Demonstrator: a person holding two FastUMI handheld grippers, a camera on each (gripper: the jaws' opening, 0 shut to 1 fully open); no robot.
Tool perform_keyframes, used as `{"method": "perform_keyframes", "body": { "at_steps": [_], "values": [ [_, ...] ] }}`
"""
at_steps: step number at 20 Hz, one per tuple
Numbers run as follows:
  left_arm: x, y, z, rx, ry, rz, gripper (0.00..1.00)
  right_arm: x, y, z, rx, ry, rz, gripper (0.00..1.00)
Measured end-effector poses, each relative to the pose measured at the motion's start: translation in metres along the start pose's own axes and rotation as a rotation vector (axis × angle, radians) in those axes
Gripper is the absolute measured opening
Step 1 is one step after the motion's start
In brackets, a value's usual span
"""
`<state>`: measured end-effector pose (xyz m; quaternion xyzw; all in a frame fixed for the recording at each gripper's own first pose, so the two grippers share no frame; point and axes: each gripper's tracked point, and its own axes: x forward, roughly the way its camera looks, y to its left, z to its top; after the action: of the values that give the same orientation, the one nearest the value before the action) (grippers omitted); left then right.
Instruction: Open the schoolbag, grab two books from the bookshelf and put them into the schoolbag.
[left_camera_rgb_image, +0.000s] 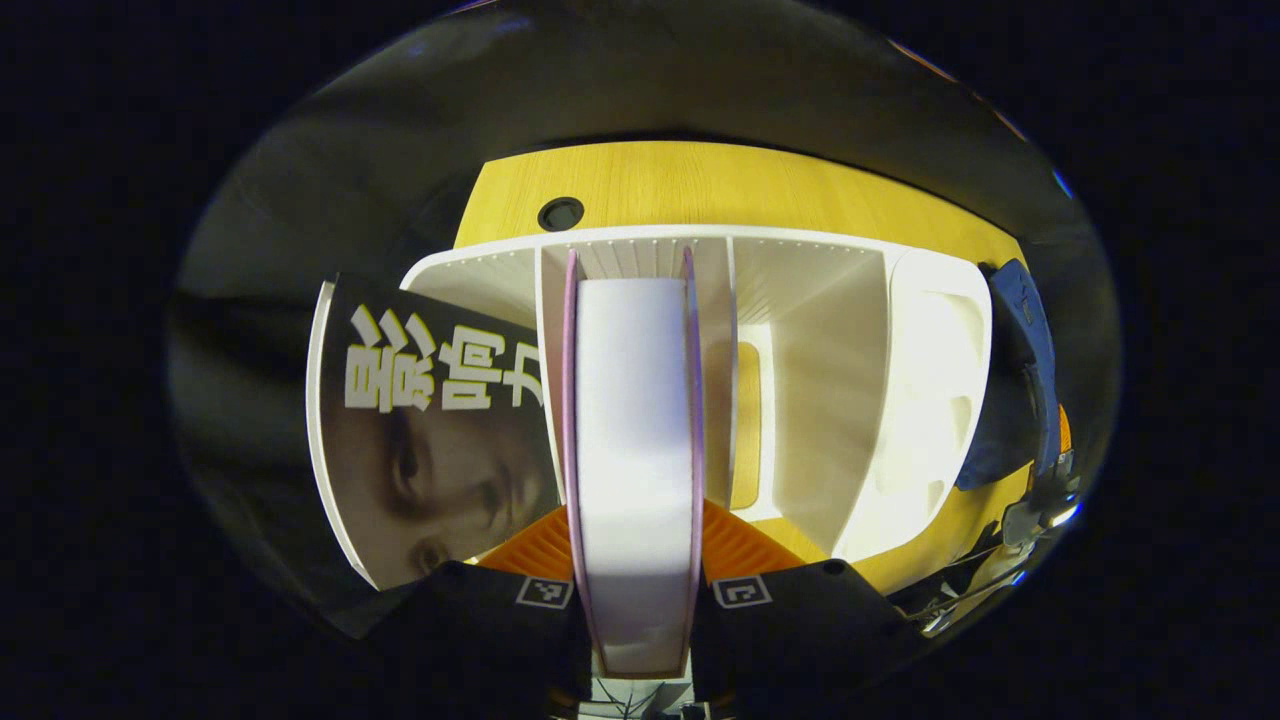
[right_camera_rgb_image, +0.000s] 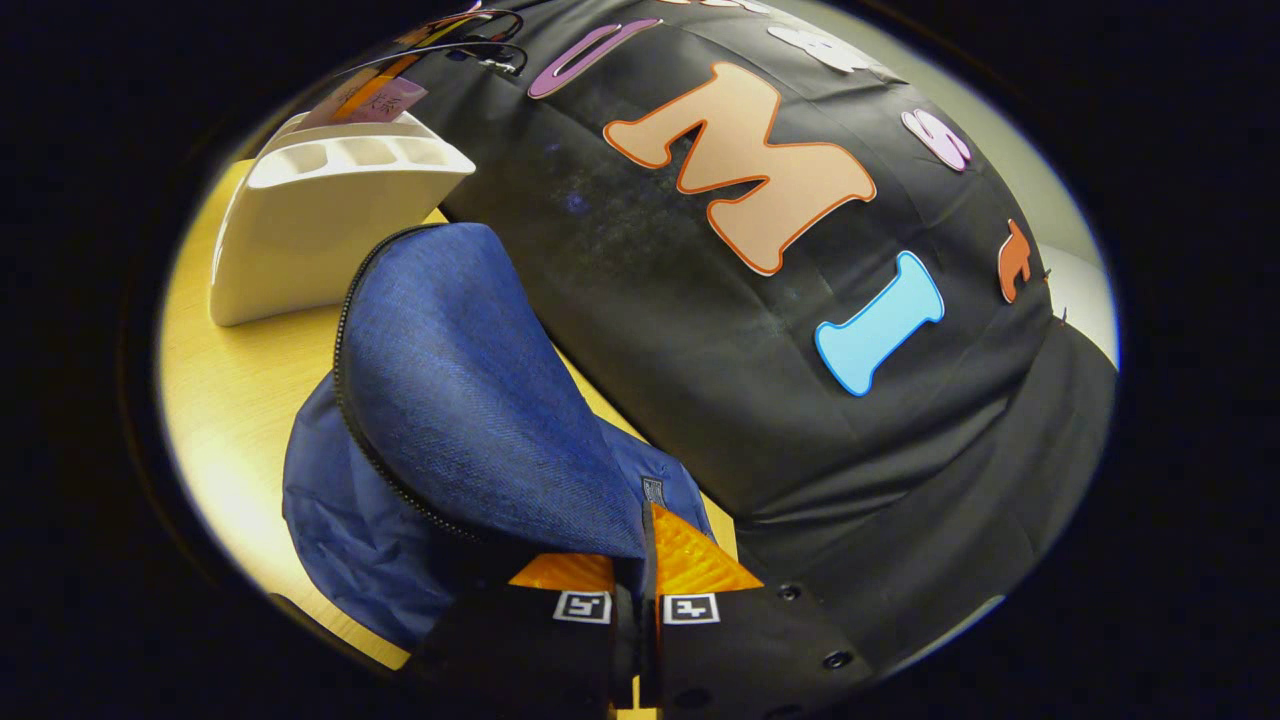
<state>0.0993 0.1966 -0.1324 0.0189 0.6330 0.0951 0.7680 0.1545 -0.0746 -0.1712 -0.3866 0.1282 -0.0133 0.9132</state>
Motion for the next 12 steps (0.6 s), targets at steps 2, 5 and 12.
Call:
{"method": "perform_keyframes", "body": {
  "at_steps": [2, 5, 12],
  "values": [
    [-0.012, -0.001, -0.010, -0.017, 0.010, -0.005, 0.35, -0.003, 0.000, -0.002, -0.001, 0.000, 0.002, 0.05],
    [-0.036, -0.010, -0.027, -0.025, 0.007, -0.033, 0.36, -0.003, 0.000, -0.002, 0.009, 0.000, 0.001, 0.05],
    [-0.093, 0.002, -0.061, -0.060, -0.039, 0.012, 0.35, -0.006, -0.005, -0.002, 0.023, -0.003, 0.004, 0.05]
  ]
}}
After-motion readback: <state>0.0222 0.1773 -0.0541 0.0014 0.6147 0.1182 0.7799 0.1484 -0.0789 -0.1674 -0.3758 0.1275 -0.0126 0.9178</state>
